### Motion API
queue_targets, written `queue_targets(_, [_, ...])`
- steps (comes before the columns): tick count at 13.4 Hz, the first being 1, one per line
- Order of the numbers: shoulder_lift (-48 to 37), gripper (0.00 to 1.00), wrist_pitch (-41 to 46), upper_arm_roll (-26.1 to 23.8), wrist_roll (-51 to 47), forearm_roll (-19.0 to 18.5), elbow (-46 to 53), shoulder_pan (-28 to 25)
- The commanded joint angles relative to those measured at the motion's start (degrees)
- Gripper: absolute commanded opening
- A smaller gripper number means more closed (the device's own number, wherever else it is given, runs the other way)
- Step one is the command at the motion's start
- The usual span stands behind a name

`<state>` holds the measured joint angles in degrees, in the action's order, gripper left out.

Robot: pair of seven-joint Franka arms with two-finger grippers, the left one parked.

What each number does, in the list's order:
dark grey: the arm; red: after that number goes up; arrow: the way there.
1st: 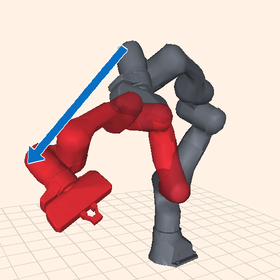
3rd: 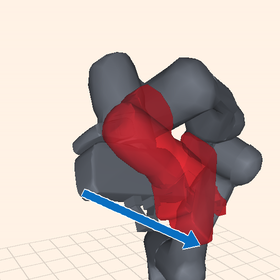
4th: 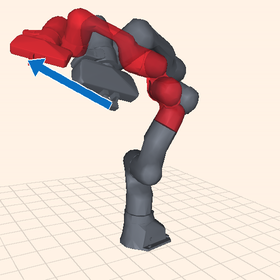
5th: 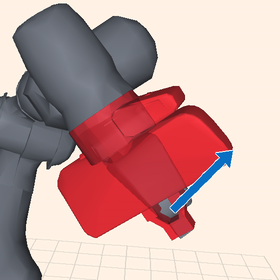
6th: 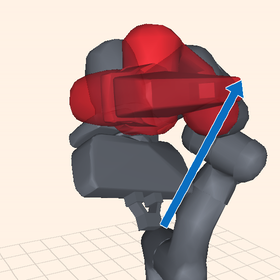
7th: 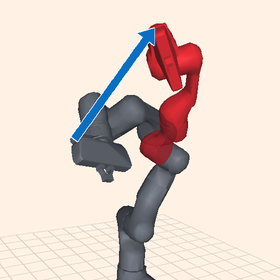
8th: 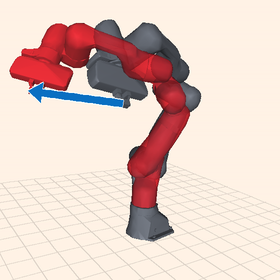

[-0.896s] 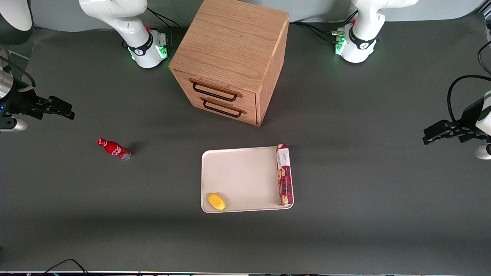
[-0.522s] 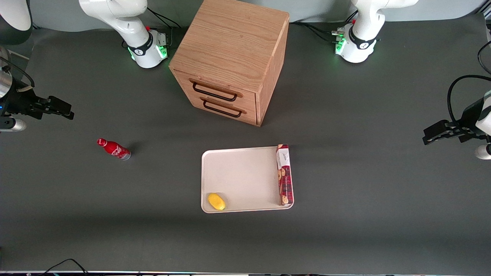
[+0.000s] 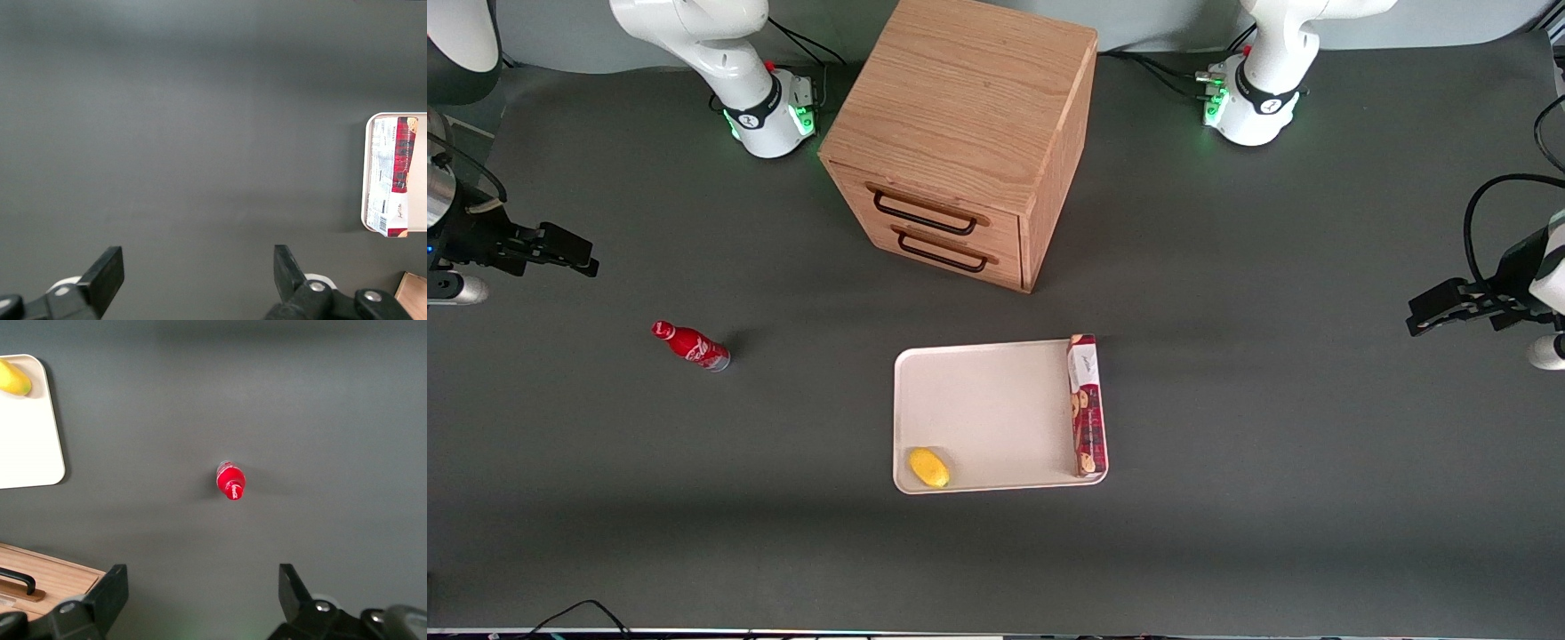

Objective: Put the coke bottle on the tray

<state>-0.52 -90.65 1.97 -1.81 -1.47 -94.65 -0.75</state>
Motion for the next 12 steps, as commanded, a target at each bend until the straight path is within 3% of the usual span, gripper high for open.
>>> queue_targets(1, [-0.3,1.00,0.9,-0.2,0.8,0.0,-0.3,0.4])
queue_targets(8, [-1.6,1.00,-1.5,0.9,0.8,-0.1,-6.1,0.4])
queue_targets(12, [-3.9,1.00,-21.6,4.1,3.6,0.7,-24.7,0.3])
